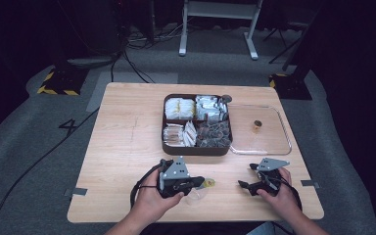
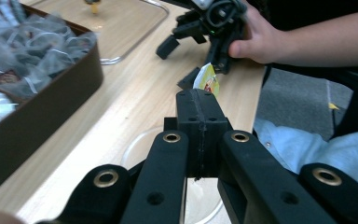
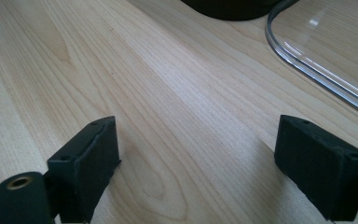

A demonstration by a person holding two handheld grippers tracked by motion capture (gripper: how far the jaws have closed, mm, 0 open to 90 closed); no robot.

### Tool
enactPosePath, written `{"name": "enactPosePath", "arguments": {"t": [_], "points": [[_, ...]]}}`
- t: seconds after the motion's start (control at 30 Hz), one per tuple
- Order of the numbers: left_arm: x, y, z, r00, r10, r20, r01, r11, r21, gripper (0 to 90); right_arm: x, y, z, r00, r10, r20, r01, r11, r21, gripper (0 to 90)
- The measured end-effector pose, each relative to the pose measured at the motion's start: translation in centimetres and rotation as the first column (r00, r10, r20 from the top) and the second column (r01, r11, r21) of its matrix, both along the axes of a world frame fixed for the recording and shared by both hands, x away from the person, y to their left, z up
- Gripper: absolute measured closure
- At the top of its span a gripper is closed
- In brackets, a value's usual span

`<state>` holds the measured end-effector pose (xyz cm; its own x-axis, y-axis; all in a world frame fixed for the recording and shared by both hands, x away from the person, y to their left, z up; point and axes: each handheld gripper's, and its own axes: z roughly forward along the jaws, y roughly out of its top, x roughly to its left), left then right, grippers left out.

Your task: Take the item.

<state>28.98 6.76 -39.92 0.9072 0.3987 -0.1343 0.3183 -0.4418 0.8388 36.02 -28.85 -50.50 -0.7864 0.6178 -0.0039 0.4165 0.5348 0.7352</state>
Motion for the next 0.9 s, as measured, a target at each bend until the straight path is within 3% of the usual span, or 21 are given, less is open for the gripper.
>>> {"name": "enactPosePath", "arguments": {"t": [0.57,0.7,0.9], "points": [[-0.3,0.5,-1.8,0.9999,-0.011,-0.008,0.011,0.9999,-0.012,89.2,0.0,0.0,0.0,1.0,0.0,0.0,0.0,1.0,0.0,13.8],[-0.7,0.6,-1.9,0.9999,-0.015,-0.006,0.015,0.9997,-0.017,74.2,0.0,0.0,0.0,1.0,0.0,0.0,0.0,1.0,0.0,13.8],[-0.9,0.5,-1.8,0.9999,-0.008,0.01,0.009,0.9999,-0.014,62.3,0.0,0.0,0.0,1.0,0.0,0.0,0.0,1.0,0.0,13.8]]}}
